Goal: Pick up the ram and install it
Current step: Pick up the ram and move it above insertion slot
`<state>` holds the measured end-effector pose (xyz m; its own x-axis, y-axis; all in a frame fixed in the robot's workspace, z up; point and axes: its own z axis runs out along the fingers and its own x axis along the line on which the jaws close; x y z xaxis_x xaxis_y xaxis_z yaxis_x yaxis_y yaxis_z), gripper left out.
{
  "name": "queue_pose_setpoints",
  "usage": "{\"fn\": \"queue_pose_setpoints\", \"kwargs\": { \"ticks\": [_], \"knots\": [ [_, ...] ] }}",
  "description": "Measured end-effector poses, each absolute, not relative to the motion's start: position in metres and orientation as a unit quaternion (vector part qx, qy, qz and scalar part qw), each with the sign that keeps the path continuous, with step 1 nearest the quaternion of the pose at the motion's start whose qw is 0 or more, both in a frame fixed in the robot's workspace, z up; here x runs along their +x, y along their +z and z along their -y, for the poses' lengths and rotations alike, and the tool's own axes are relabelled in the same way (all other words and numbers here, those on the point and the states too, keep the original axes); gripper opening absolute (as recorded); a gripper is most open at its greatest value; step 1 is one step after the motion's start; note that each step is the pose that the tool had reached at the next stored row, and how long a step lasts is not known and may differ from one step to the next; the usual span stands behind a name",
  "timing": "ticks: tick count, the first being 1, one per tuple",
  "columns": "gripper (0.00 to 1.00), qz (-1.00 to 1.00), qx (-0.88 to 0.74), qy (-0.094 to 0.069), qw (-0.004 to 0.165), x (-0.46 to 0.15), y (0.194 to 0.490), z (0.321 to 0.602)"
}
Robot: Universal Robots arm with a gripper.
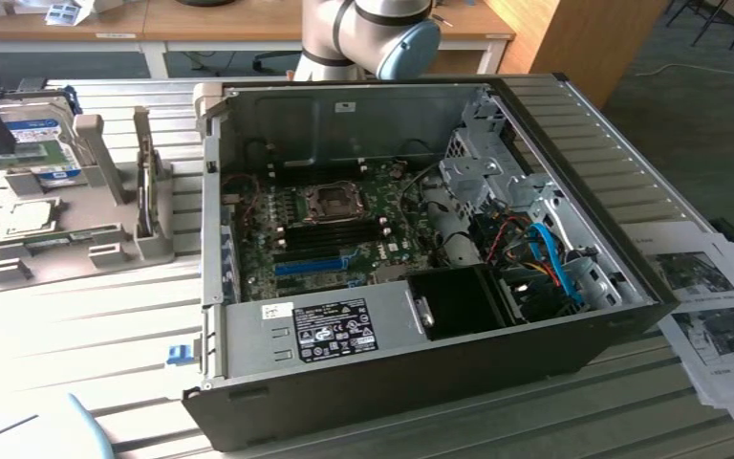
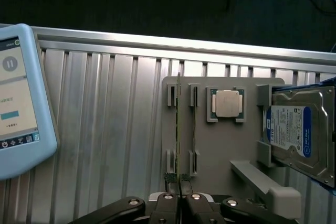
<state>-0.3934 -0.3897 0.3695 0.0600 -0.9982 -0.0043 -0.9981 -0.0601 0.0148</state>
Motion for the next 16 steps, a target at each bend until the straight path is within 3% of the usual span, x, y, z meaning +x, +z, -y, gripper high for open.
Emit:
{"fn": "queue_pose_setpoints", "kwargs": {
  "ticks": [16],
  "knots": [
    [0.11, 0.686, 0.728, -0.007, 0.004, -0.393, 0.387, 0.39]
  ]
}}
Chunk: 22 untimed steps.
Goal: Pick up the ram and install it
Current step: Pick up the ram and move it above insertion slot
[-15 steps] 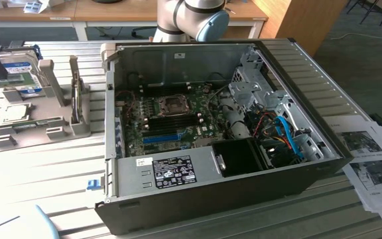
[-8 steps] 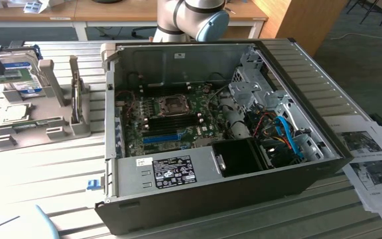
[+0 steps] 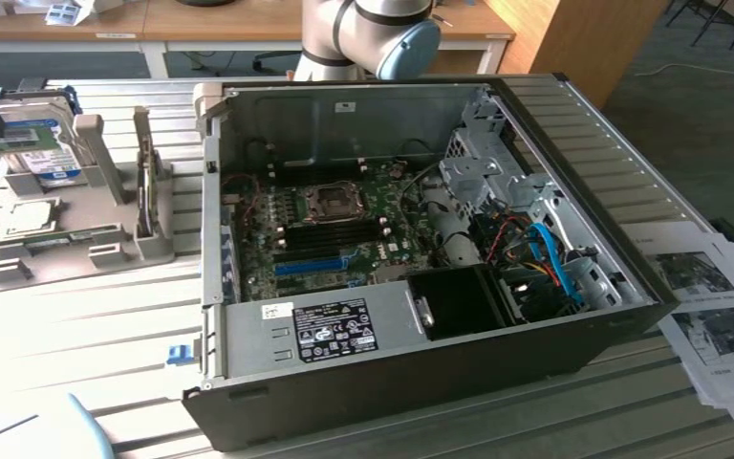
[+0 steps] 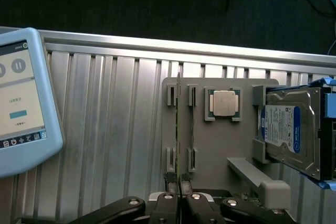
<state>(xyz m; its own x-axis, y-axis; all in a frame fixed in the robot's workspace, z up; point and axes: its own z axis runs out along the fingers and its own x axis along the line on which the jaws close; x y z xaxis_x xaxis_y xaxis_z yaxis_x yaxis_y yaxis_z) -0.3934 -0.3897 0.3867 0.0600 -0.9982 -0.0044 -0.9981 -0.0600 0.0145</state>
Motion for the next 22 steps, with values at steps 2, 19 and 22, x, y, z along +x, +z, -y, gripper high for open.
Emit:
{"fn": "queue_pose_setpoints", "kwargs": {
  "ticks": [2, 19, 22],
  "knots": [
    [0.11, 0.686, 0.728, -0.007, 0.004, -0.393, 0.387, 0.39],
    [0.11, 0.686, 0.728, -0.007, 0.004, -0.383, 0.387, 0.39],
    [0.11, 0.685, 0.728, -0.007, 0.004, -0.379, 0.387, 0.39]
  ]
}}
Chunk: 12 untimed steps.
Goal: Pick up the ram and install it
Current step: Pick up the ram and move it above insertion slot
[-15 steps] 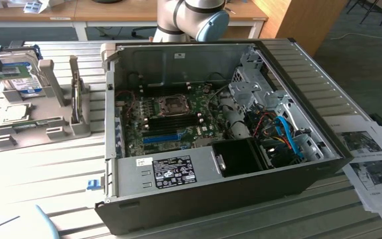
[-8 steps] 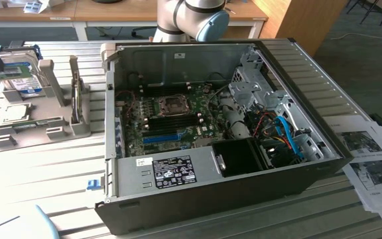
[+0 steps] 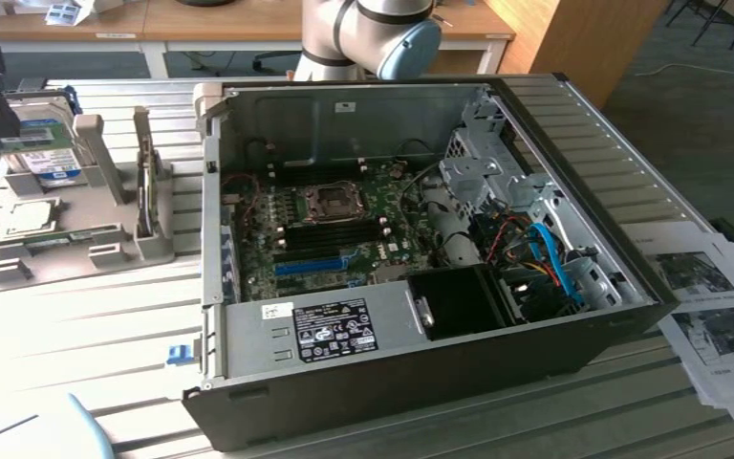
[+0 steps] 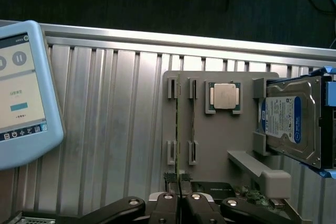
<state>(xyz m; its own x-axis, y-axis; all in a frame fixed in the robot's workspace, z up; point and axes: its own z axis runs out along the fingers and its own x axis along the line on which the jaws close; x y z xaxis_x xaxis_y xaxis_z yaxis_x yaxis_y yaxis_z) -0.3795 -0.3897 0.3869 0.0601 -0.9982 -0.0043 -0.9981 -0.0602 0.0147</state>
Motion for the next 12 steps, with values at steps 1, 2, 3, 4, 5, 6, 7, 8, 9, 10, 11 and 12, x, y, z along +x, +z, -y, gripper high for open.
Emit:
{"fn": "queue_pose_setpoints", "kwargs": {
  "ticks": [1, 2, 3, 4, 5, 6, 7, 8, 9, 10, 11, 12],
  "knots": [
    [0.11, 0.686, 0.728, -0.007, 0.004, -0.378, 0.387, 0.39],
    [0.11, 0.686, 0.728, -0.007, 0.004, -0.376, 0.387, 0.39],
    [0.11, 0.686, 0.728, -0.007, 0.004, -0.375, 0.387, 0.39],
    [0.11, 0.686, 0.728, -0.007, 0.004, -0.373, 0.387, 0.39],
    [0.11, 0.686, 0.728, -0.007, 0.004, -0.372, 0.387, 0.39],
    [0.11, 0.686, 0.728, -0.007, 0.004, -0.37, 0.387, 0.39],
    [0.11, 0.686, 0.728, -0.007, 0.004, -0.368, 0.387, 0.39],
    [0.11, 0.686, 0.728, -0.007, 0.004, -0.366, 0.387, 0.39],
    [0.11, 0.686, 0.728, -0.007, 0.004, -0.364, 0.387, 0.39],
    [0.11, 0.686, 0.728, -0.007, 0.004, -0.363, 0.387, 0.39],
    [0.11, 0.686, 0.728, -0.007, 0.004, -0.361, 0.387, 0.39],
    [0.11, 0.686, 0.728, -0.007, 0.004, -0.359, 0.387, 0.39]
  ]
}}
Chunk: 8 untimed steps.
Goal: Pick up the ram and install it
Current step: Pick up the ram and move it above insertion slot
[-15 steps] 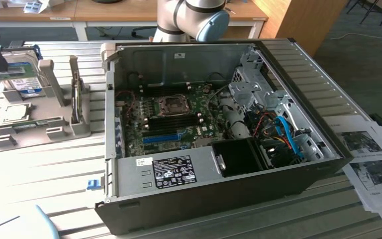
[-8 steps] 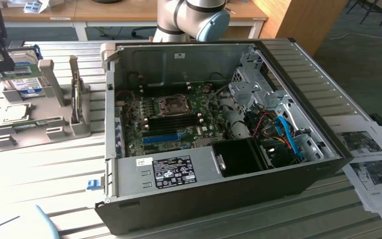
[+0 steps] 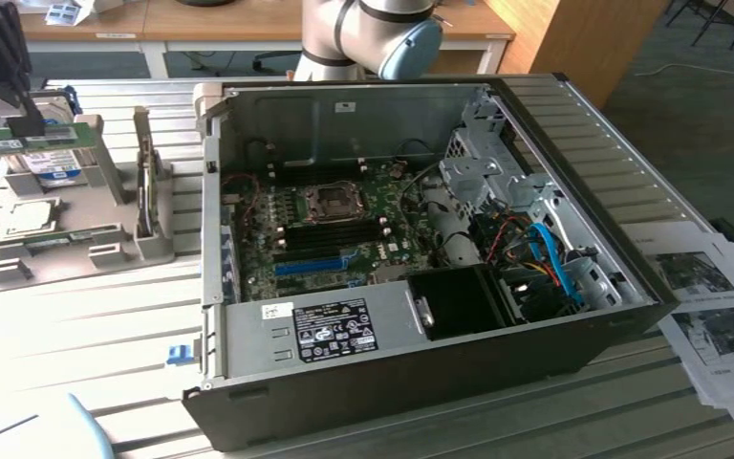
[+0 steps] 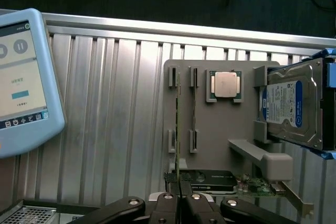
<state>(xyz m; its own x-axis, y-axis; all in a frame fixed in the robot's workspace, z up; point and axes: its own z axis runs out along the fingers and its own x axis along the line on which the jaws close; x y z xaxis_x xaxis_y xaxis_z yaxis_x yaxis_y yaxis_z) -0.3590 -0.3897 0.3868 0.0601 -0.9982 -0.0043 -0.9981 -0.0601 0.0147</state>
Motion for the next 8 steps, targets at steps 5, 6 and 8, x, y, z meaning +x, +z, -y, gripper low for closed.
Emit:
{"fn": "queue_pose_setpoints", "kwargs": {
  "ticks": [5, 6, 8],
  "knots": [
    [0.11, 0.685, 0.728, -0.007, 0.004, -0.35, 0.387, 0.39],
    [0.11, 0.686, 0.728, -0.007, 0.004, -0.348, 0.387, 0.39],
    [0.11, 0.686, 0.728, -0.007, 0.004, -0.344, 0.387, 0.39]
  ]
}}
